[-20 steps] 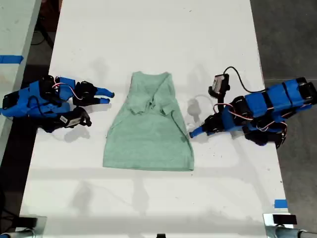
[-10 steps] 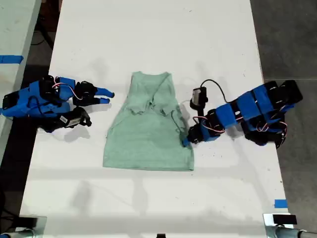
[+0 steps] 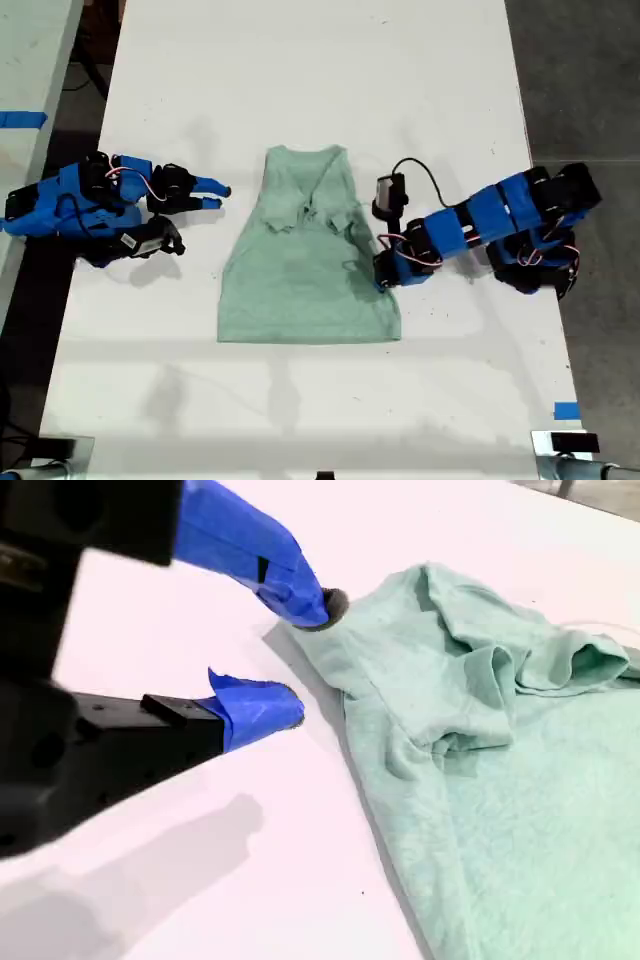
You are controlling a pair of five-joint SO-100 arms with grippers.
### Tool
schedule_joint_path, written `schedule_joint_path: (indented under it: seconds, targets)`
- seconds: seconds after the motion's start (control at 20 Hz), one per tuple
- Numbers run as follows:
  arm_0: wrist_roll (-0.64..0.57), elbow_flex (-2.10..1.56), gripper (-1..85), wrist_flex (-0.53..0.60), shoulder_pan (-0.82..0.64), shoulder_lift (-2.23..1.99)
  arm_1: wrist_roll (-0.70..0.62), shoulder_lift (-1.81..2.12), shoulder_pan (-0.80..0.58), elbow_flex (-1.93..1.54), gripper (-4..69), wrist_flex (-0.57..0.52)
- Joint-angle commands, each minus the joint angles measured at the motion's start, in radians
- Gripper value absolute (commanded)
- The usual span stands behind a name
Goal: Fold t shirt
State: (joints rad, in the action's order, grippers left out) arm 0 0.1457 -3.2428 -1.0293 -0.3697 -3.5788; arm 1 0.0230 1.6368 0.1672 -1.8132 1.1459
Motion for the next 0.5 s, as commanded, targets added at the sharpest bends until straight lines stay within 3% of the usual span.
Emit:
schedule_joint_path:
  seconds: [0.0, 0.1, 0.3, 0.45]
  targets:
    - [0.006, -0.046, 12.6, 0.002, -0.008, -0.005, -0.078, -0.008, -0.02, 0.218, -0.5, 0.127]
    - [0.006, -0.046, 12.6, 0.002, -0.008, -0.005, -0.143, -0.058, -0.031, 0.382, -0.5, 0.19]
    - [0.006, -0.046, 12.6, 0.002, -0.008, -0.005, -0.262, -0.296, -0.044, 0.755, -0.5, 0.206]
    - [0.006, -0.046, 12.7, 0.002, -0.008, -0.005, -0.311, -0.472, -0.074, 0.871, -0.5, 0.117]
